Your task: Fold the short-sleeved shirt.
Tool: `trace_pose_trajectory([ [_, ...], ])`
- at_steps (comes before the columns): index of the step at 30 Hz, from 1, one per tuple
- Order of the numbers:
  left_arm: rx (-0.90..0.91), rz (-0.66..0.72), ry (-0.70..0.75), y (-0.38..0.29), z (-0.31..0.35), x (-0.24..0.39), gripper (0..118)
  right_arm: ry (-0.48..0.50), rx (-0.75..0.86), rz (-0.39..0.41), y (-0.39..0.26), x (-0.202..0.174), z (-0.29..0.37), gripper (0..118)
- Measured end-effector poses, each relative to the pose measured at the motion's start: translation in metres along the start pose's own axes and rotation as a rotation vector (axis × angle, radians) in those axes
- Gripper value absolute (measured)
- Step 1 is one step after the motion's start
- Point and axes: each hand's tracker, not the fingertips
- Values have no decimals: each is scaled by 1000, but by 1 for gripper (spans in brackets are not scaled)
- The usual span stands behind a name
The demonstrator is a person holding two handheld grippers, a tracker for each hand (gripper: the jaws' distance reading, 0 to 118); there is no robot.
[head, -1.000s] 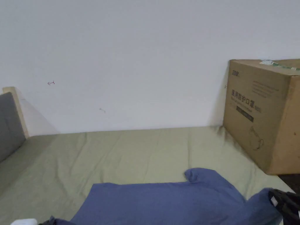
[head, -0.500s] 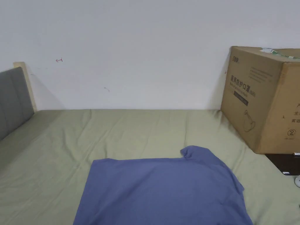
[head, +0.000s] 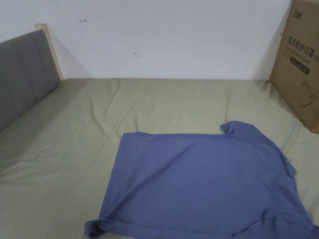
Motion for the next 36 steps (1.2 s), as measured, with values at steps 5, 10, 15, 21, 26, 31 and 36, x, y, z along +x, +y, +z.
trace_pose_trajectory([
  [5,-55,-10,9,18,-63,-2,36,-22,-38,25,4,-2,-15,0],
  [10,-178,-9,17,38,-132,3,94,-23,-51,-8,11,-2,-25,0],
  [15,-178,-80,-9,35,-140,15,7,-25,-67,5,8,-3,-29,0],
  [21,-101,-46,-30,38,-111,9,7,-65,-100,-10,1,7,-45,84],
  [26,-100,-82,-30,45,-108,18,7,-44,-179,-56,11,20,-78,99],
  [31,-116,-97,-30,44,-113,25,7,-52,-281,4,9,19,-113,2],
  [36,-119,-94,-27,47,-106,22,7,-11,-259,-42,17,15,-102,2],
])
